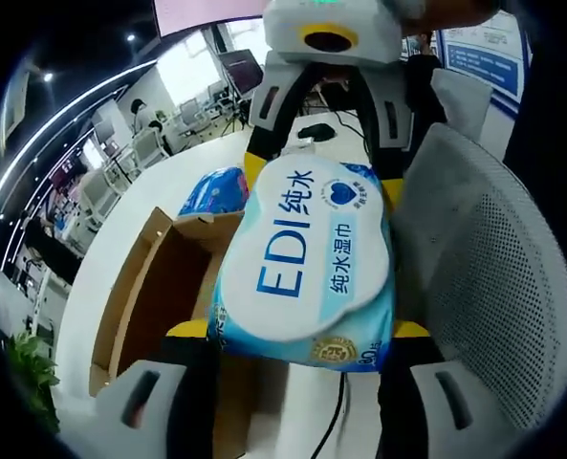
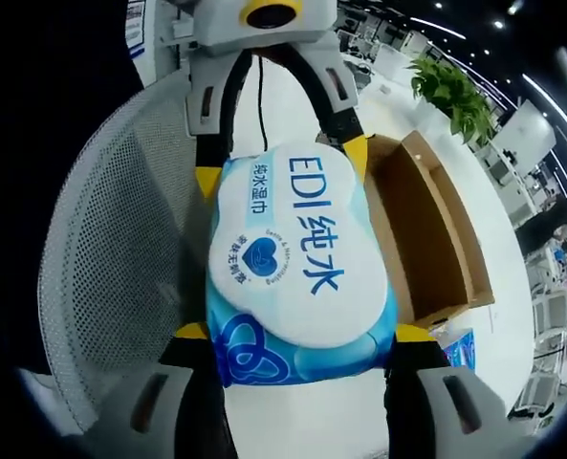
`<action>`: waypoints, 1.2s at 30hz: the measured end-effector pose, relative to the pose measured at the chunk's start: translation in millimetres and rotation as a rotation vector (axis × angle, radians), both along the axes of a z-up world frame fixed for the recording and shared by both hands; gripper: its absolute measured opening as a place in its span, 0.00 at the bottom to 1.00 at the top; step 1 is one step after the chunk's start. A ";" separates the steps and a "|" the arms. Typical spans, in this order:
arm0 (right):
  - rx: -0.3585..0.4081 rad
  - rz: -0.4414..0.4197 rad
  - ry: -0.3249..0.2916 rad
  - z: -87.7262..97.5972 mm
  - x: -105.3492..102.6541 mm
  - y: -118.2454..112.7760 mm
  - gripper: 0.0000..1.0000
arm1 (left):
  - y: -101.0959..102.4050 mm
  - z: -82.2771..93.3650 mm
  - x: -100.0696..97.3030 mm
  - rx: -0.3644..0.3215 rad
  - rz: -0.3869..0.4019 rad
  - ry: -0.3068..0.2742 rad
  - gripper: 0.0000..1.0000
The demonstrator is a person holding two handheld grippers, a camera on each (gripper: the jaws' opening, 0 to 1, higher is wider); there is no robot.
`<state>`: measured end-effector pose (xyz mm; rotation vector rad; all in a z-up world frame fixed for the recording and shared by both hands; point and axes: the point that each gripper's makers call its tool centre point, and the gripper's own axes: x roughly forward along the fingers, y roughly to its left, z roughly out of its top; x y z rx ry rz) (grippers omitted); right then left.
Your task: Operate the shoe box by opening the lid, removing the specified soft item, and placing it in the target area until the item is outside and the box remains undamaged.
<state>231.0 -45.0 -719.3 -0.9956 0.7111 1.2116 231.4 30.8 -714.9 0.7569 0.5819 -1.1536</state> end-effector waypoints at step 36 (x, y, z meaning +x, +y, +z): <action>-0.123 -0.004 0.109 -73.8 5.6 -57.0 0.66 | -53.9 -68.8 5.7 -0.008 0.000 0.108 0.67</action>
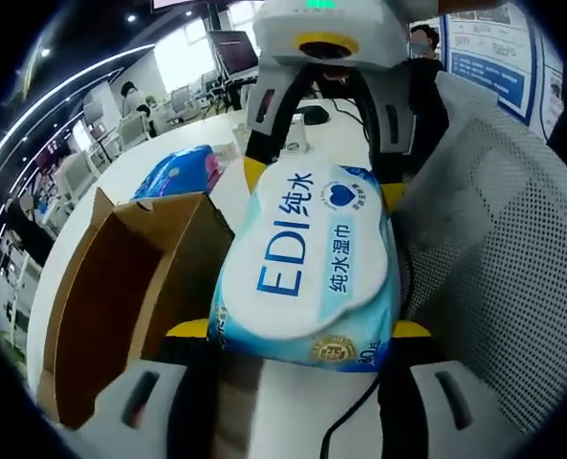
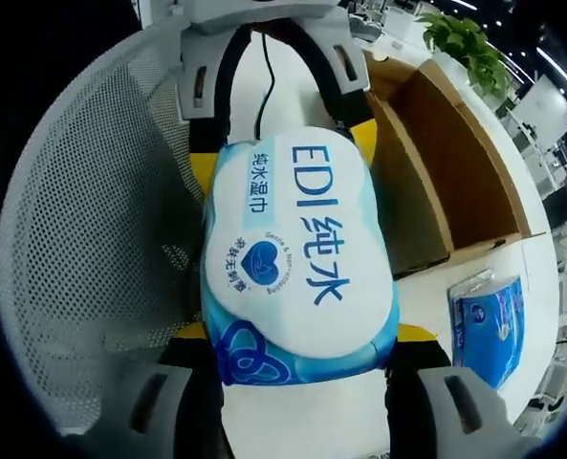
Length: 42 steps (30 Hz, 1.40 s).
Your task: Operate the shoe box by opening the lid, removing the specified soft item, and placing it in the target area until the item is outside and the box remains undamaged.
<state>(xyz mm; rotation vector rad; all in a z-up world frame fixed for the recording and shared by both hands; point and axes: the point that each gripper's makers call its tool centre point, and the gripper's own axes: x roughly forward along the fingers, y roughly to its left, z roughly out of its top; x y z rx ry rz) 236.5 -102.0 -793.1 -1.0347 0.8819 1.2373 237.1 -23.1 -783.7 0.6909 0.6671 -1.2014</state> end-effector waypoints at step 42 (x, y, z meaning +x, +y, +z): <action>0.041 -0.010 0.015 35.3 -2.7 28.1 0.62 | 47.1 43.0 -4.8 -0.183 0.189 -0.011 0.85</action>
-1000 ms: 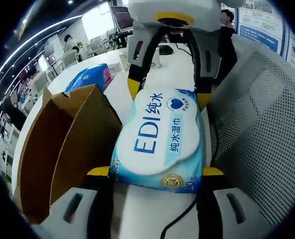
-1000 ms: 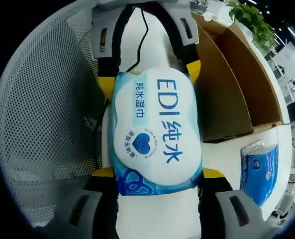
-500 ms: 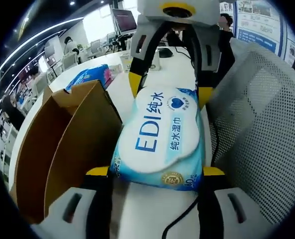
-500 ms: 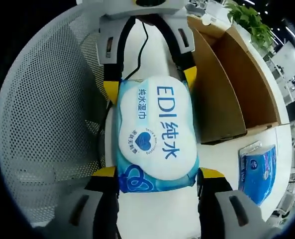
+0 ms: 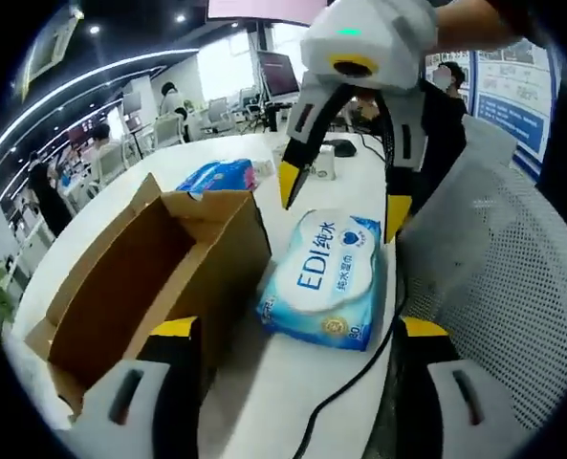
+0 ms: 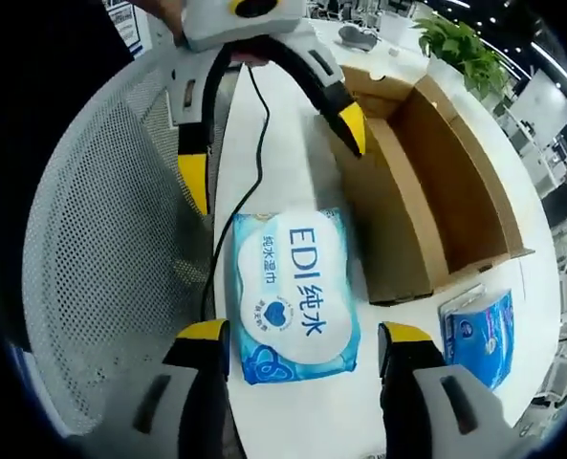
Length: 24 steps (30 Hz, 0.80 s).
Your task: Operate the shoe box by opening the lid, removing the specified soft item, and placing it in the target area until the item is outside and the box remains undamaged.
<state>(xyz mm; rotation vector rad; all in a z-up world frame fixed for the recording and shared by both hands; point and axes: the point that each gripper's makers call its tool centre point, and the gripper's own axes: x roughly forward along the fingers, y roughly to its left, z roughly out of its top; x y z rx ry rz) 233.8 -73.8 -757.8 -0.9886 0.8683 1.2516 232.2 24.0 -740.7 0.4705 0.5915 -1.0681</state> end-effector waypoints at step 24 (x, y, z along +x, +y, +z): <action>-0.140 0.054 0.023 -43.3 -2.6 35.1 0.64 | 94.0 52.8 -36.0 -0.199 0.359 0.046 0.83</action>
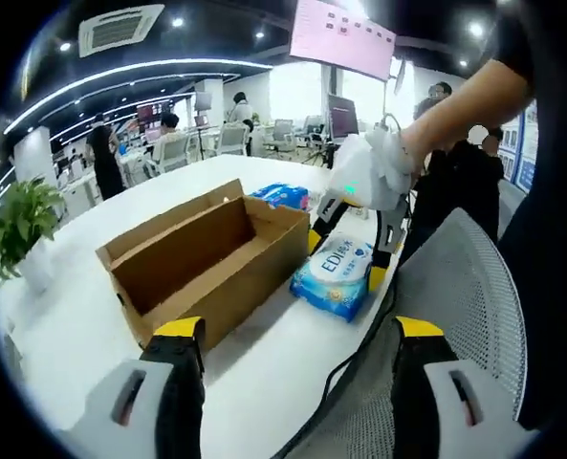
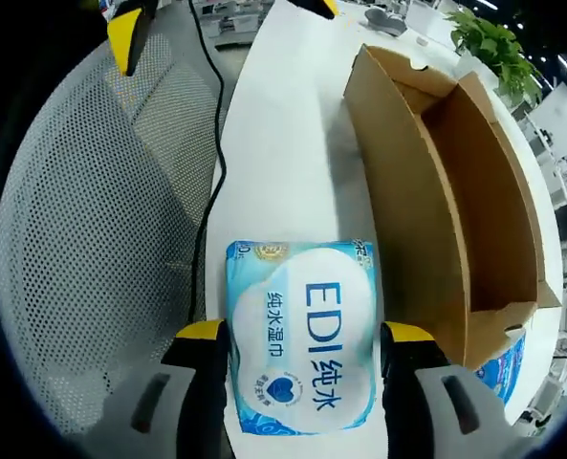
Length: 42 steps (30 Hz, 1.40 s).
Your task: Operate the shoe box by opening the lid, removing the specified soft item, and placing it in the target area until the item is outside and the box remains undamaged.
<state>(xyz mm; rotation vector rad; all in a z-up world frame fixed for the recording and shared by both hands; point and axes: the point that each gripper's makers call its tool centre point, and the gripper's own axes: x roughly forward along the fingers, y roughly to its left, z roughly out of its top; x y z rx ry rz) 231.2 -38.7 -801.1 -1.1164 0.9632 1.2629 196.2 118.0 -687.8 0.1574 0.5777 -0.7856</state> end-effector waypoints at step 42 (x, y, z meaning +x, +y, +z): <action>-0.091 0.052 0.015 -10.9 4.4 -50.6 0.58 | 22.7 17.4 -2.8 -0.017 0.185 -0.056 0.89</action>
